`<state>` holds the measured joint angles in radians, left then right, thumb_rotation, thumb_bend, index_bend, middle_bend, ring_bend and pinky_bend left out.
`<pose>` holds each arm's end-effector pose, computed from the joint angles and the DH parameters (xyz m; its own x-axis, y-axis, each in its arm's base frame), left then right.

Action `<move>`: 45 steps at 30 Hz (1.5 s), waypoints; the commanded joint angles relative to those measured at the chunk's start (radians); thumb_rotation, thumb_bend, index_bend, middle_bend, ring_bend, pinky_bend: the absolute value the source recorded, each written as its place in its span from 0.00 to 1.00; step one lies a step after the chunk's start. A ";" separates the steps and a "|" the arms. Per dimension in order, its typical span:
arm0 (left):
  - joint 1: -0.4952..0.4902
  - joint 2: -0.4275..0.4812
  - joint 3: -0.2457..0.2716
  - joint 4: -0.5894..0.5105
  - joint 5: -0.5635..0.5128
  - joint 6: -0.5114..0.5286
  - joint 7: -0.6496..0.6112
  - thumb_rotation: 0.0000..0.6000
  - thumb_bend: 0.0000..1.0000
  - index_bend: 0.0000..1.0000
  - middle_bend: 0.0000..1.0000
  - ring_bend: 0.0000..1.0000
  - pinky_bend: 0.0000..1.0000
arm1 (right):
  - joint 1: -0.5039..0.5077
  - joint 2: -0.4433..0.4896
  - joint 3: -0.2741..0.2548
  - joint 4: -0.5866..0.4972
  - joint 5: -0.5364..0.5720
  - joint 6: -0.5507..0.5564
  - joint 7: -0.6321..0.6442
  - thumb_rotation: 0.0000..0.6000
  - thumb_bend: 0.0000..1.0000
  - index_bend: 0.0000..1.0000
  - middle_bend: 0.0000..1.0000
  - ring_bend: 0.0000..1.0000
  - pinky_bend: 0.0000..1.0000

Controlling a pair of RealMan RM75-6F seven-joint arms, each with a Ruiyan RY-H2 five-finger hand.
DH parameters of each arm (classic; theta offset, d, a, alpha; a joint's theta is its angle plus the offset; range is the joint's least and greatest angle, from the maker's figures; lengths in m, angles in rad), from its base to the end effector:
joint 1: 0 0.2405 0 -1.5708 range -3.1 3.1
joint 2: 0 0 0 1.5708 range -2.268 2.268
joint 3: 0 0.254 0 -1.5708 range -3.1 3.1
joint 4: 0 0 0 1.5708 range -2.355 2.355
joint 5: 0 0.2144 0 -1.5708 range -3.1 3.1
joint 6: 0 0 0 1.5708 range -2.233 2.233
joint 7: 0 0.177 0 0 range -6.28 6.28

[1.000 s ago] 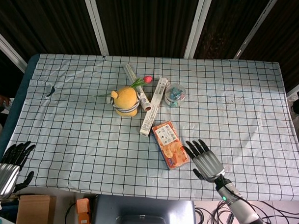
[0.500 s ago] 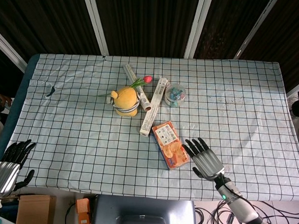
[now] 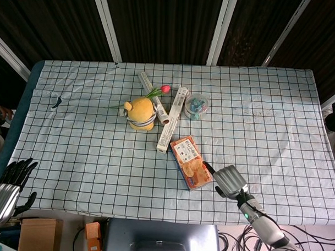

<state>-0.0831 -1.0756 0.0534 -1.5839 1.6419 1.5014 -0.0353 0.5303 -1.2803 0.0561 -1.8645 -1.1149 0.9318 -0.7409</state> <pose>-0.3071 0.1899 0.1466 0.4418 0.0884 0.8928 0.8928 -0.1405 -0.4279 -0.1875 -0.2787 0.0004 0.6935 -0.3500 0.6298 -0.7148 -0.4435 0.5406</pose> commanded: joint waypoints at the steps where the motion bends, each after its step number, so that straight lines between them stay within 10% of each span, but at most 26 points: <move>1: 0.004 0.000 0.000 0.001 -0.002 0.005 0.000 1.00 0.43 0.00 0.00 0.01 0.00 | 0.047 -0.006 0.003 -0.006 0.081 -0.041 -0.027 1.00 0.31 0.00 1.00 1.00 1.00; 16: 0.020 -0.001 -0.004 0.002 -0.005 0.027 -0.001 1.00 0.43 0.00 0.00 0.01 0.00 | 0.060 -0.006 -0.041 0.019 0.002 0.000 0.075 1.00 0.31 0.00 0.98 0.98 0.98; 19: 0.019 -0.002 -0.004 0.001 -0.005 0.025 0.002 1.00 0.43 0.00 0.00 0.01 0.00 | 0.043 0.008 -0.057 0.012 -0.061 0.023 0.120 1.00 0.31 0.00 0.51 0.57 0.68; 21: 0.020 -0.003 -0.005 0.000 -0.006 0.025 0.003 1.00 0.43 0.00 0.00 0.01 0.00 | 0.008 0.019 -0.075 0.013 -0.178 0.092 0.171 1.00 0.31 0.00 0.08 0.14 0.36; 23: 0.021 -0.003 -0.005 0.000 -0.008 0.025 0.003 1.00 0.43 0.00 0.00 0.01 0.00 | -0.049 0.018 -0.104 0.052 -0.368 0.229 0.263 1.00 0.31 0.00 0.00 0.01 0.15; 26: 0.022 -0.002 -0.005 -0.001 -0.008 0.024 0.003 1.00 0.43 0.00 0.00 0.01 0.00 | -0.155 0.026 -0.165 0.132 -0.535 0.433 0.368 1.00 0.31 0.00 0.00 0.00 0.00; 34: 0.025 -0.005 -0.004 -0.002 -0.003 0.030 0.004 1.00 0.43 0.00 0.00 0.01 0.00 | -0.450 0.026 -0.275 0.229 -0.613 0.776 0.332 1.00 0.31 0.00 0.00 0.00 0.00; 45: 0.019 -0.009 -0.007 -0.004 -0.016 0.009 0.019 1.00 0.43 0.00 0.00 0.01 0.00 | -0.475 0.021 -0.228 0.268 -0.577 0.754 0.403 1.00 0.31 0.00 0.00 0.00 0.00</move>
